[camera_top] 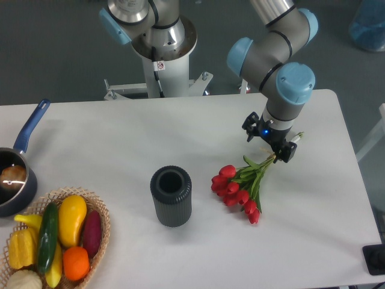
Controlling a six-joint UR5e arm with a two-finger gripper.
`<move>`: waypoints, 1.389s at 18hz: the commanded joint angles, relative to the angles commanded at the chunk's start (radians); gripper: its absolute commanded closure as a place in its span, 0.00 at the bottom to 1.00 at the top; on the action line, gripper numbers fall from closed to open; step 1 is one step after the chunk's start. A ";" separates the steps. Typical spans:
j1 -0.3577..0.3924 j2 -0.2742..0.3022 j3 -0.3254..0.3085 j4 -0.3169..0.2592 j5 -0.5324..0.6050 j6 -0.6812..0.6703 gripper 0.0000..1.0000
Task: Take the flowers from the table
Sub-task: 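Lower the open gripper onto the green stems of the red tulips, then close the gripper around the tulip stems, then lift the held tulips up off the table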
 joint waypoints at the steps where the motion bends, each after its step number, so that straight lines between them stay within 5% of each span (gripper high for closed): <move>1: -0.002 -0.003 -0.002 0.014 0.000 -0.003 0.00; 9: -0.032 -0.045 0.002 0.068 0.000 -0.028 0.03; 13: -0.046 -0.057 0.003 0.092 0.000 -0.054 0.26; 19: -0.054 -0.055 0.003 0.094 0.000 -0.078 0.91; 25: -0.051 -0.031 0.031 0.091 0.000 -0.147 0.98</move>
